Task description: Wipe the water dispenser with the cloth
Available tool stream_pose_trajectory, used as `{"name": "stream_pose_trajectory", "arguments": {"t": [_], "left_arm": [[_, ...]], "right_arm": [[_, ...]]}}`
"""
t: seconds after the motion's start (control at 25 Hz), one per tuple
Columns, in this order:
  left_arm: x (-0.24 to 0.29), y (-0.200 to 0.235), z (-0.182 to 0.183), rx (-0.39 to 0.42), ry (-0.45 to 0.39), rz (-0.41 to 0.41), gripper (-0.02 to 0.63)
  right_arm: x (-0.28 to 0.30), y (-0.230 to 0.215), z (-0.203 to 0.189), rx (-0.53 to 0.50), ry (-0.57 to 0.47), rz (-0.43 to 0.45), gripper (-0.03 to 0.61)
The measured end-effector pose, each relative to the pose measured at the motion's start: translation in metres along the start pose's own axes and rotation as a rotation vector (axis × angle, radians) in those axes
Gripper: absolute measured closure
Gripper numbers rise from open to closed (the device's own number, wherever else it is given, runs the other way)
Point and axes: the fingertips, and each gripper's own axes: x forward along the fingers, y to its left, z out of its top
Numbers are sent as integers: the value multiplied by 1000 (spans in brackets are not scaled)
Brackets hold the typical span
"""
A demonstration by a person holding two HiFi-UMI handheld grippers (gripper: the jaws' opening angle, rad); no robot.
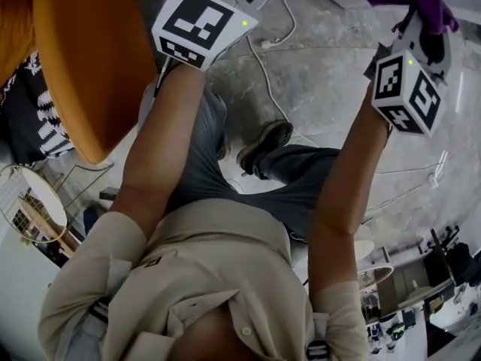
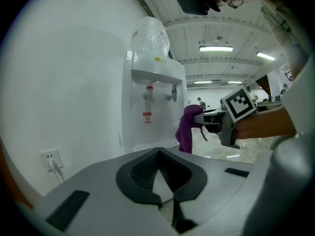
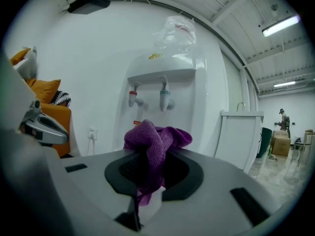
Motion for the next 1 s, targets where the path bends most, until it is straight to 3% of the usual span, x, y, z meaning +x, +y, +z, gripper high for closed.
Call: {"name": "stream_pose_trajectory", "arguments": {"t": [0.24, 0.36, 0.44, 0.64, 1.0], "left_arm": [[-10, -27, 14, -31, 55, -27, 598], [-30, -26, 41, -62, 85, -14, 598], [-45, -29, 62, -27, 123, -44, 598], [-100, -21, 141, 44, 197, -93, 598], [-162, 28, 286, 56, 239, -40, 598]], "right_arm": [[-46, -8, 36, -21, 92, 50, 506], [-60, -9, 65, -31, 123, 87, 506], [-69, -13, 87, -24, 137, 102, 506], [-91, -19, 161, -35, 165, 145, 508], [-108, -33, 299, -96, 177, 254, 515]]}}
